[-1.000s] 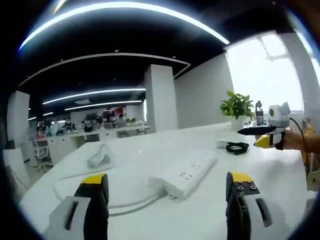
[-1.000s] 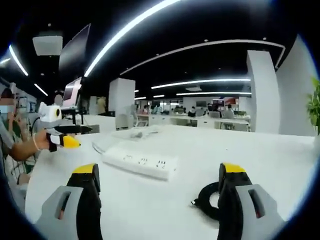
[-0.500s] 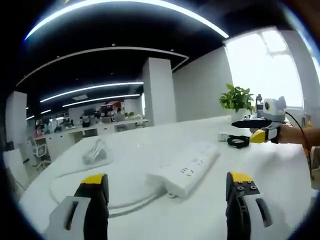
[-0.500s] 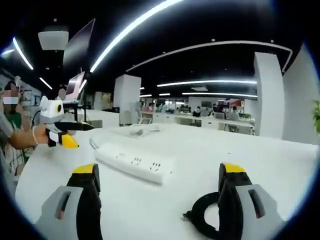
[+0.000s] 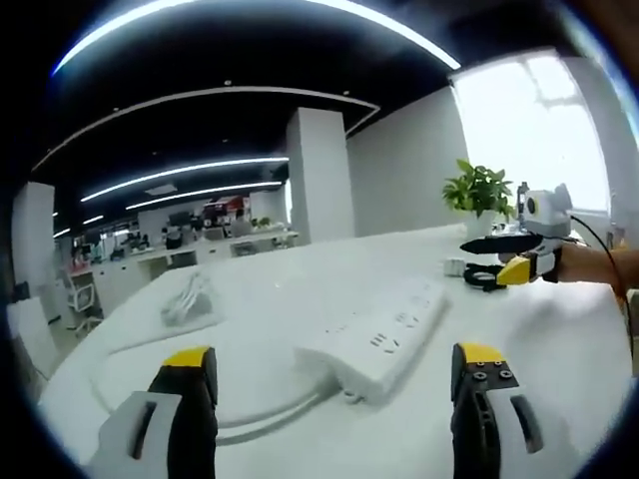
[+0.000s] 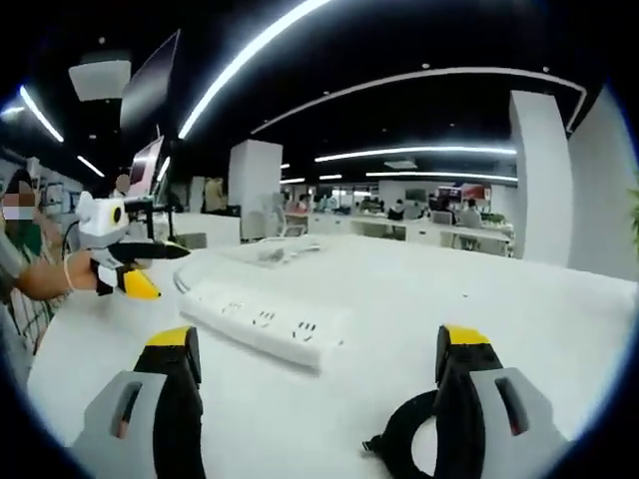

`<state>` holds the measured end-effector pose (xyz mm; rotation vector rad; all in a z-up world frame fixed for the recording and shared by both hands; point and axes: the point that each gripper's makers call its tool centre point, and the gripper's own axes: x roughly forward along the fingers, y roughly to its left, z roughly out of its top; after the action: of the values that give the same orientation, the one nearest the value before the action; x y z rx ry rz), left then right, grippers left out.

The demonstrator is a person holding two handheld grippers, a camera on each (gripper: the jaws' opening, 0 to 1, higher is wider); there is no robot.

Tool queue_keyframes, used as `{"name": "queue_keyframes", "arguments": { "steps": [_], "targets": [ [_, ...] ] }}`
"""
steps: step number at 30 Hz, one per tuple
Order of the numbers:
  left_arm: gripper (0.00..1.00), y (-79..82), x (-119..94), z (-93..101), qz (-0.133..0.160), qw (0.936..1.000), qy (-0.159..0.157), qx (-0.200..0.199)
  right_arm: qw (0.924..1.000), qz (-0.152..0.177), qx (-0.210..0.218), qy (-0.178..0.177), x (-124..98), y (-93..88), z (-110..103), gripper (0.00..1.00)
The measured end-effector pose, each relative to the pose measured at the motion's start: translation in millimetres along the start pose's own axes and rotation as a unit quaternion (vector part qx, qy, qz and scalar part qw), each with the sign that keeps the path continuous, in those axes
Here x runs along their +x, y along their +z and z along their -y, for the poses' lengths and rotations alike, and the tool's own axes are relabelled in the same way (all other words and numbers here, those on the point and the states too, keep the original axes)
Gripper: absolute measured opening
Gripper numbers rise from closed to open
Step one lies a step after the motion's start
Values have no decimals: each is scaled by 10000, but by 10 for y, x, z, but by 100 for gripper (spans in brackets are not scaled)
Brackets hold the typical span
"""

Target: Straighten the power strip on the desk, plug the charger into it

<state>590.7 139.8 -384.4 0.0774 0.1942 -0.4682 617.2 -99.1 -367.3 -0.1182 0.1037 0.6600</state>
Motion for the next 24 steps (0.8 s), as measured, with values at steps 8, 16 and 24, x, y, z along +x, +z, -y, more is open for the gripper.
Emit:
{"name": "queue_keyframes", "arguments": {
  "steps": [8, 16, 24],
  "targets": [
    [99, -29, 96, 14, -93, 9999, -37, 45, 9996, -208, 110, 139, 74, -69, -104, 96],
    [98, -119, 169, 36, -273, 9996, -110, -45, 9988, -361, 268, 212, 137, -127, -158, 93],
    [96, -123, 211, 54, -336, 9992, -168, -131, 9984, -452, 262, 191, 218, -162, -132, 91]
  ]
}}
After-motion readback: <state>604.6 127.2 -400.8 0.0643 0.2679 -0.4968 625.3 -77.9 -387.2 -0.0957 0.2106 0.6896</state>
